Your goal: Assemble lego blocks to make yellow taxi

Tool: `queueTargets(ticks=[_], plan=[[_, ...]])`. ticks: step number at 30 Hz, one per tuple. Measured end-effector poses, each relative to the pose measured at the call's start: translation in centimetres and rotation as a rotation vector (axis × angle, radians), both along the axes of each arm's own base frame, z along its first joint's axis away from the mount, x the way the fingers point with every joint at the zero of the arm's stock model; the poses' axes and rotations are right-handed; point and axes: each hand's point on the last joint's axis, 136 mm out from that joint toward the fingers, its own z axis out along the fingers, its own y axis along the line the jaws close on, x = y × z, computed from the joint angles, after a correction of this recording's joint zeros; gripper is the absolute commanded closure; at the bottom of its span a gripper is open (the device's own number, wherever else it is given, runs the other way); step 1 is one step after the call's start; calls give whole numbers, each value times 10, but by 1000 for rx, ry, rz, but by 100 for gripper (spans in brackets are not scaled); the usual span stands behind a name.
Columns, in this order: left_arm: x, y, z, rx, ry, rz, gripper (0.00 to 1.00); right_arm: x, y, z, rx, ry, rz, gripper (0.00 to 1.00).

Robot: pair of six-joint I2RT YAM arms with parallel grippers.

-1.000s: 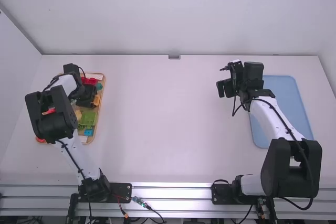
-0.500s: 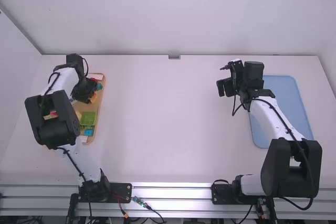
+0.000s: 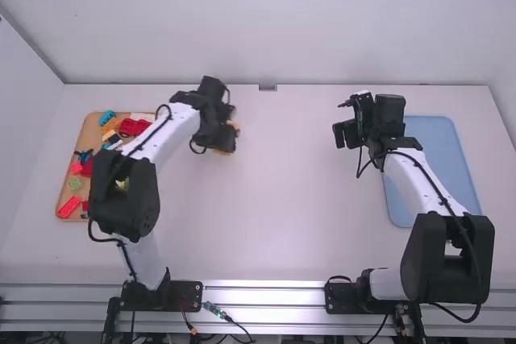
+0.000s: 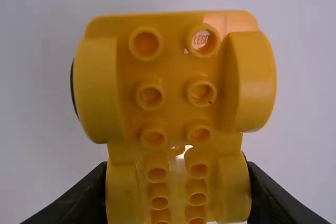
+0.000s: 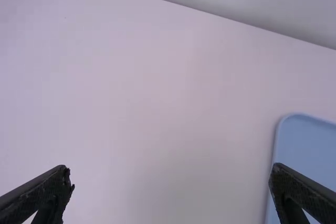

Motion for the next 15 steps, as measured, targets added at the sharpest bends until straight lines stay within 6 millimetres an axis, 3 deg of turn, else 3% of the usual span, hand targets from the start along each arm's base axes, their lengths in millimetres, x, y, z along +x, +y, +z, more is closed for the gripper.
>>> queueTargets(ticks=[1,2,4,6,10,15], plan=[[-10,-19,-2,23,-3,-133,87,0,0,0,1,0,0,1],[-11,-21,-2,25,-3,-148,86,0,0,0,-2,0,2,1],[-41,-51,-14,74,13,-423,98,0,0,0,1,1,-1,1],[-68,-68,-29,109,33,-637,98,0,0,0,10,3,-10,1],[-103,-79,-59,166,46,-928,98,0,0,0,26,7,-25,1],[-102,-70,-88,250,-17,-1044,99,0,1,0,46,10,-42,1]])
